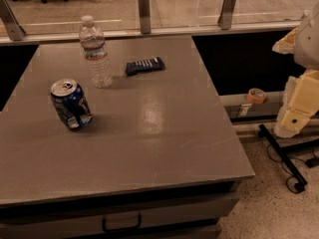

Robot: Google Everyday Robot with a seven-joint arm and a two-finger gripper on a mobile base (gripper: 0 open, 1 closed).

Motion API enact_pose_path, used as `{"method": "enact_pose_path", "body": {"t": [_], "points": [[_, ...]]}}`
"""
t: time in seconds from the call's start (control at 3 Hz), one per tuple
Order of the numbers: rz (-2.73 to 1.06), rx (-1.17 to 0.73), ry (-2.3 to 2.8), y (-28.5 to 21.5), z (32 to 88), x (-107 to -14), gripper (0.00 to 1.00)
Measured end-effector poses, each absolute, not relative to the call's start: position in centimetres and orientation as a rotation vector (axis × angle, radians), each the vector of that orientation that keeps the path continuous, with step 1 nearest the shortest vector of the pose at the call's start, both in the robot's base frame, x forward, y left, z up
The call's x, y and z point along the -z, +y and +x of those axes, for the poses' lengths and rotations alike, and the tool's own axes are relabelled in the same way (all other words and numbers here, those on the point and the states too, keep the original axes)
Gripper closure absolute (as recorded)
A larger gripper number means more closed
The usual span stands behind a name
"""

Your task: Knock water bottle over

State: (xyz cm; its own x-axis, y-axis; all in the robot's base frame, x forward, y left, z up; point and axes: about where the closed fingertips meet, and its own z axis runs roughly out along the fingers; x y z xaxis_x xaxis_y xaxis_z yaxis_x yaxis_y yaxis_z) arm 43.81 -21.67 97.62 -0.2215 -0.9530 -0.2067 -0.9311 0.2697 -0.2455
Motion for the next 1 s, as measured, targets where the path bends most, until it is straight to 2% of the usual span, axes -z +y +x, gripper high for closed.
{"method": "enact_pose_path", "body": {"t": [0.33, 0.67, 1.0], "points": [[-1.704, 0.097, 2.225, -21.4, 44.0, -97.8, 0.0], [-1.682, -0.05, 2.121, -17.3, 46.6, -96.8, 0.0], [-1.626, -0.299, 1.932, -9.4, 50.7, -96.2, 0.0]]}}
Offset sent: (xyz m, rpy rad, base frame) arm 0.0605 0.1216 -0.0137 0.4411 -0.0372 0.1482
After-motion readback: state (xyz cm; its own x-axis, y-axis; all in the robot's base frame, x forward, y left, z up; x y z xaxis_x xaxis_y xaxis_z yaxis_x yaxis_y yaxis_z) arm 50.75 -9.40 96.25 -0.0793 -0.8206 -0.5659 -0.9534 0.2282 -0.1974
